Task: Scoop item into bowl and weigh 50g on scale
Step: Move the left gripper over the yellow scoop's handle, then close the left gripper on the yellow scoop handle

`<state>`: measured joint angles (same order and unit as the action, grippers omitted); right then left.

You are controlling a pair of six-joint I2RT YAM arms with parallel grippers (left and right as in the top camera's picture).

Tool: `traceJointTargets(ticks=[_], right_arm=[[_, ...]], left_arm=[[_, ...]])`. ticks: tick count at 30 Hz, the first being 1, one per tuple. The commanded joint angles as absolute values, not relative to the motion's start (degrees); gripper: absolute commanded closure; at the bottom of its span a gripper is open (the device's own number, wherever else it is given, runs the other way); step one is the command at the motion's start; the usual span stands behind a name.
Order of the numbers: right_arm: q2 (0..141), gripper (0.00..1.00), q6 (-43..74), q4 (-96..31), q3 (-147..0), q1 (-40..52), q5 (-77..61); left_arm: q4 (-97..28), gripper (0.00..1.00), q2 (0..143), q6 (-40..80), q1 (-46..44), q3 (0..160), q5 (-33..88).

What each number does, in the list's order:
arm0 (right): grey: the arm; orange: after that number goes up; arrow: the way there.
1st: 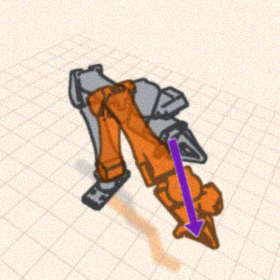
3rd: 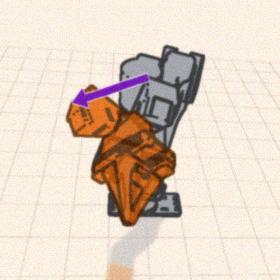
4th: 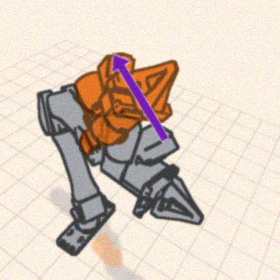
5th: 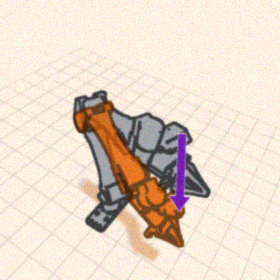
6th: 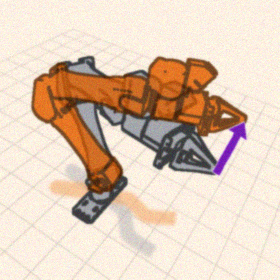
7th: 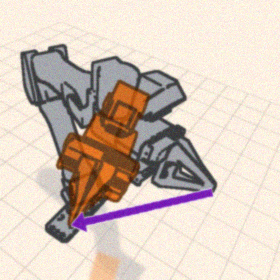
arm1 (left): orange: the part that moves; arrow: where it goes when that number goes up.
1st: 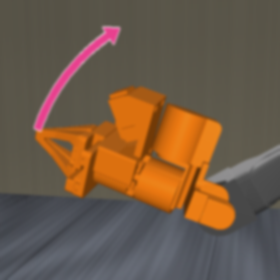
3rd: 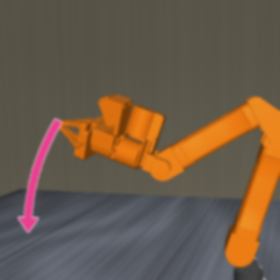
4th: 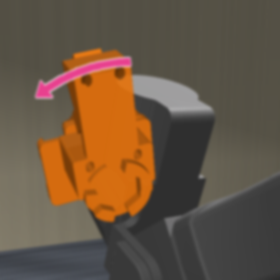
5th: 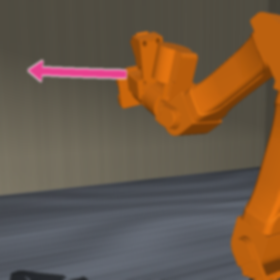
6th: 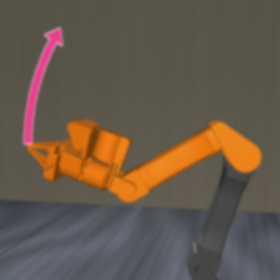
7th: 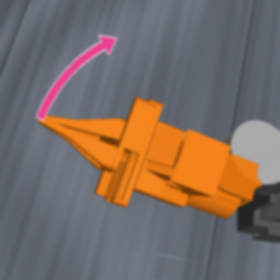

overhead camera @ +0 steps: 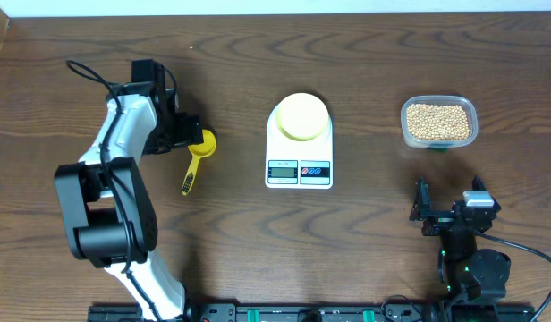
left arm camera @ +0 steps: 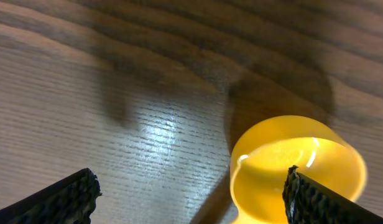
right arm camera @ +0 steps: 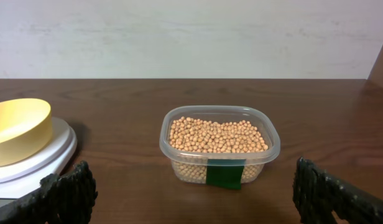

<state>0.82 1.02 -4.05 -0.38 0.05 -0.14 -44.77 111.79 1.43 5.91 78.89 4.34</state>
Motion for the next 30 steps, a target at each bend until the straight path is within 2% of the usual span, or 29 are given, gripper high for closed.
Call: traceJointTargets(ticks=[1, 25, 30], right_arm=[[0.38, 0.01, 0.58, -4.34, -0.32, 0.38, 0.51], [0.38, 0.01, 0.58, -4.34, -0.32, 0.38, 0.51], [0.38, 0.01, 0.58, -4.34, -0.32, 0.38, 0.51]], left_arm=[[-44.82, 0.03, 113.75, 0.67, 6.04, 79.13, 3.86], [-43.53, 0.03, 113.93, 0.62, 5.93, 79.07, 3.88], [-42.11, 0.03, 113.93, -7.73, 5.08, 79.07, 3.86]])
